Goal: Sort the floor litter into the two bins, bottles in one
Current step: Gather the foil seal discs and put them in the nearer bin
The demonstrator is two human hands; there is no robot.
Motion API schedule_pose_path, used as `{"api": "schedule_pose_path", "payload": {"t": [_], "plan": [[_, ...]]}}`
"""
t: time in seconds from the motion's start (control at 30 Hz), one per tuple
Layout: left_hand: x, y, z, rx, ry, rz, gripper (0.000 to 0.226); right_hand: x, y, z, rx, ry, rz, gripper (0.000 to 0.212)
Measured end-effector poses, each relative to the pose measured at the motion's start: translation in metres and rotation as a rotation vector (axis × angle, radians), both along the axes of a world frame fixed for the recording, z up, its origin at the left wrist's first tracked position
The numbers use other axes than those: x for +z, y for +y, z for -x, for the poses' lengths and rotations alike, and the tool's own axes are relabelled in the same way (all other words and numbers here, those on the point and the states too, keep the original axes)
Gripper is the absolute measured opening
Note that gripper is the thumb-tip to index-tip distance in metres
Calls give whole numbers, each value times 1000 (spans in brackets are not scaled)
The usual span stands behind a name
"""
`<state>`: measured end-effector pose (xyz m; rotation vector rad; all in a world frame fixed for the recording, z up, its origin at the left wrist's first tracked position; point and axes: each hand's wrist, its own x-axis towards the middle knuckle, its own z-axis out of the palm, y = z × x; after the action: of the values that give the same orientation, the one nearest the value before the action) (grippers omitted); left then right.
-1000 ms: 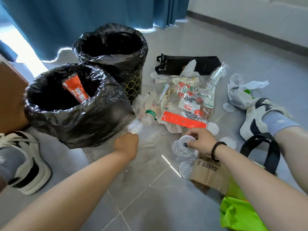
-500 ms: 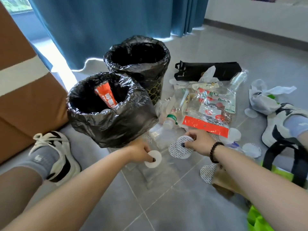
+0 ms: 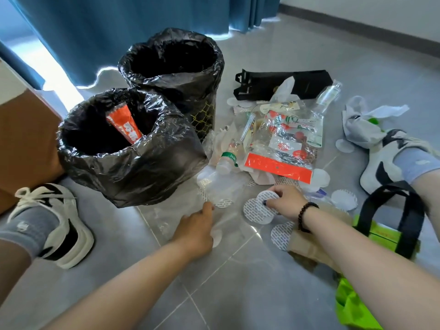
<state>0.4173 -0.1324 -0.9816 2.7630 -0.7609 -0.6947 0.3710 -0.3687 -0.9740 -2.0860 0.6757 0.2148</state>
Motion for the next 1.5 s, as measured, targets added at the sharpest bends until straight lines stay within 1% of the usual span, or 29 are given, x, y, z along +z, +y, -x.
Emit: {"api": "schedule_pose_path", "payload": {"t": [0.07,0.1,0.13,0.23,0.3,0.37,0.43,0.5,0.6,0.7,0.73,0.8,0.87,0.93,1.0,1.07,1.1,1.13,1.17,1.27,1.3,1.37,1.43,1.47,1.5], "plan": [[3,-2,2,-79,-19,-12,23,0,7,-3,17,-16,-6,14],[4,-3,3,-87,-11,-11,15,0,11,-5,24,-24,-8,14],[4,-3,3,-76,18,-3,13,1,14,-6,32,-28,-17,14],[13,-4,-3,-2,174,74,14,5,21,-11,62,-28,-30,13],[27,1,-13,64,274,155,23,11,23,-15,58,-35,-51,15],[43,10,-23,146,346,237,33,18,24,-20,33,-55,-83,20],[65,21,-29,207,385,314,35,24,24,-24,-6,-79,-130,22],[91,30,-34,188,384,366,32,28,25,-27,-55,-99,-186,20],[147,41,-41,131,314,467,28,29,27,-26,-90,-93,-226,19],[207,59,-55,120,199,585,25,30,33,-27,-119,-108,-270,21],[220,65,-63,157,166,656,25,31,34,-26,-129,-115,-275,21],[238,83,-79,329,103,842,25,33,41,-27,-132,-123,-307,18],[235,101,-98,500,16,974,32,34,46,-27,-128,-133,-326,17],[219,115,-112,588,-36,958,34,35,50,-27,-115,-139,-320,17],[196,121,-122,583,-109,772,37,38,52,-26,-100,-153,-324,17],[177,120,-126,556,-164,594,51,41,54,-26,-98,-173,-342,17],[171,118,-126,552,-201,555,61,43,55,-26,-99,-186,-355,18],[166,115,-126,553,-257,556,67,45,56,-26,-106,-200,-370,21],[162,112,-125,560,-330,576,67,46,56,-27,-120,-216,-392,22],[156,92,-105,522,-625,680,48,52,56,-32,-193,-276,-487,22],[153,80,-92,469,-717,715,41,54,55,-34,-210,-299,-528,22],[151,54,-68,291,-849,742,33,62,58,-39,-235,-339,-606,19],[145,32,-51,114,-861,738,28,71,60,-42,-232,-376,-650,17],[141,22,-45,68,-806,732,27,76,61,-43,-227,-397,-669,17],[140,15,-40,70,-700,725,24,81,63,-44,-225,-420,-690,17]]}}
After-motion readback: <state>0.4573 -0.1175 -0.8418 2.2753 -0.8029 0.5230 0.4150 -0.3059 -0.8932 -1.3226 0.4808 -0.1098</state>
